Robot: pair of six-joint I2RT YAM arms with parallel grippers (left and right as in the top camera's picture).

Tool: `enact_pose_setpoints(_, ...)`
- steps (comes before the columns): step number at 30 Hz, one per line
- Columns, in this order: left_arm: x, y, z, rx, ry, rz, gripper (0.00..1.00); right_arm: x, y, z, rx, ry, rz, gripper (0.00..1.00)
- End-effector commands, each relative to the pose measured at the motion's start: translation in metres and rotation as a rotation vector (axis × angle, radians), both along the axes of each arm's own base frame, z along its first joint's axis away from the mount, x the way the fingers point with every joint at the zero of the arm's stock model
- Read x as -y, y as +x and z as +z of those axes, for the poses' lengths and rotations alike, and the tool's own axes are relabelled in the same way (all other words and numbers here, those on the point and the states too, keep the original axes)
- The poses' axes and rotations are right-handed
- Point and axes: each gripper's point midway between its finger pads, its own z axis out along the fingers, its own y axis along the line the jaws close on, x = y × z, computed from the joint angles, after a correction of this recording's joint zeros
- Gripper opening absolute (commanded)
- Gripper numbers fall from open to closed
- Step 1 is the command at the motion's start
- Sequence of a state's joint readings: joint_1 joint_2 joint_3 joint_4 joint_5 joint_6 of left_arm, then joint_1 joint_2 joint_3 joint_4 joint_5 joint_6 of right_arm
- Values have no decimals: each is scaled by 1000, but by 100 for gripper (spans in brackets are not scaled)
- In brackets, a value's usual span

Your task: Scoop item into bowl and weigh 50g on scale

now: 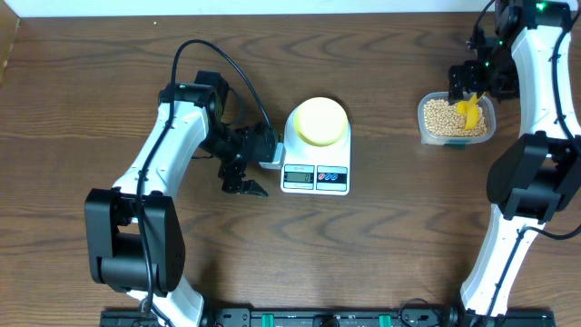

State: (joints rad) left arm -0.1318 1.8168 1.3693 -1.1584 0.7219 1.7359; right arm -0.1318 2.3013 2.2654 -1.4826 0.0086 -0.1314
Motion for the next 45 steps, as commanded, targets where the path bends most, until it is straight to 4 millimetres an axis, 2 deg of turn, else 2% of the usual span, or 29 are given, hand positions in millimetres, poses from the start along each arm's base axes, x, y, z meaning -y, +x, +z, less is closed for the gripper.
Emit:
enact_pose_setpoints(1,-7,-1,-4,11,39,-12,98,1,1,-4,-7,-7,-3,99)
enact_pose_setpoints(4,-7,2,-4,20,40,-4,98,1,1,-4,-7,-7,-3,99)
enact_pose_setpoints(8,-5,14,-5,8,50,91,98,1,1,-3,-6,-7,-3,99)
enact_pose_setpoints(14,-14,19,-11,27,112,105,98,1,1,-4,-7,-7,-3,99)
enact_pose_setpoints(32,-9,17,-8,15,77,106,98,1,1,-4,-7,-7,-3,99)
enact_pose_setpoints(36,1,16,-1,2,5,108,98,1,1,-3,-6,-7,-3,99)
enact_pose_setpoints(45,6,17,5,-9,-49,118,98,1,1,-4,-7,-7,-3,99)
